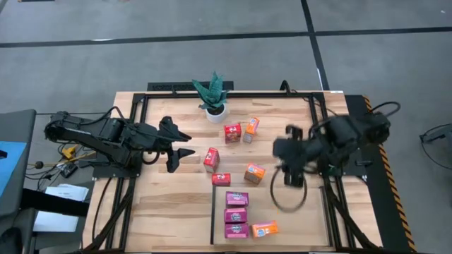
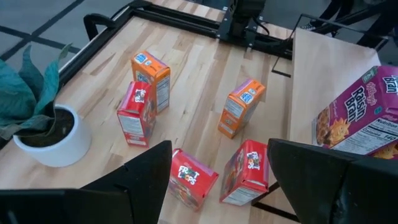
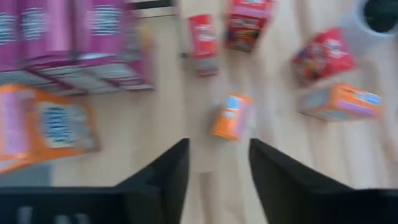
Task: Stack cereal on shelf
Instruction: Put the orange cereal box on the table
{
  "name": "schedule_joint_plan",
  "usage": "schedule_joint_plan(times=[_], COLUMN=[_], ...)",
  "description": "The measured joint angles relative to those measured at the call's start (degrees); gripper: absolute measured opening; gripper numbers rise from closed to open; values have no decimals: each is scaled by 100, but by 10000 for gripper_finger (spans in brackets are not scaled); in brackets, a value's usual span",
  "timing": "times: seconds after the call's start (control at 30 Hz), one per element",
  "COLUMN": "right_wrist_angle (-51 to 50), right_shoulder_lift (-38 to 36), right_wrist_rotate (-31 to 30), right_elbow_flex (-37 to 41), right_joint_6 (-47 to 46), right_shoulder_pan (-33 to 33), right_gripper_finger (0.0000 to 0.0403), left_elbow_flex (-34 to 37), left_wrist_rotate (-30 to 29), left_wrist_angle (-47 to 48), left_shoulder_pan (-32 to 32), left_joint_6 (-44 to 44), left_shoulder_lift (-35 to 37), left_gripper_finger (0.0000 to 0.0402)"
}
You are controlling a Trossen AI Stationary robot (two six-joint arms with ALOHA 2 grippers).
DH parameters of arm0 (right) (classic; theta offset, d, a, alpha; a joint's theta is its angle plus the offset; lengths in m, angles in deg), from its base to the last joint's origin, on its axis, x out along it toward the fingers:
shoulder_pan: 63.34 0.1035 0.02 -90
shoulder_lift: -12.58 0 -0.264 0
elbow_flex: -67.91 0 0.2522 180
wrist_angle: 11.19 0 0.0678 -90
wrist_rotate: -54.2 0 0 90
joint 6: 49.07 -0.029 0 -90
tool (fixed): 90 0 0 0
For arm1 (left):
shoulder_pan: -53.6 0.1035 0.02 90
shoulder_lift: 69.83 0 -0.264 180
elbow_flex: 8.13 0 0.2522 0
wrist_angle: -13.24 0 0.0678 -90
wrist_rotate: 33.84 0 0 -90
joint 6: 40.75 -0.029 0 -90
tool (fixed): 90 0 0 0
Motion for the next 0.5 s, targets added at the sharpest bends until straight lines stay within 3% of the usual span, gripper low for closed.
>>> schedule_joint_plan(times=[0.17, 0.33, 0.5], right_wrist_angle=[494, 1952, 2929], right_shoulder_lift=[-666, -1080, -1187], right_wrist_rotate=[-45, 194, 335], right_elbow_flex=[1472, 3081, 4085], right_joint_6=[-24, 35, 216], right_shoulder_pan=[-316, -242, -368], right_gripper_finger=[264, 270, 270], left_elbow_flex=[0, 0, 0], left_wrist_rotate=[-4, -199, -420], left_wrist_angle=[12, 9, 4], left_shoulder_pan=[0, 0, 0], left_joint_6=[133, 186, 233], left_shoulder_lift=[-1, 0, 1], left_gripper_finger=[255, 255, 255])
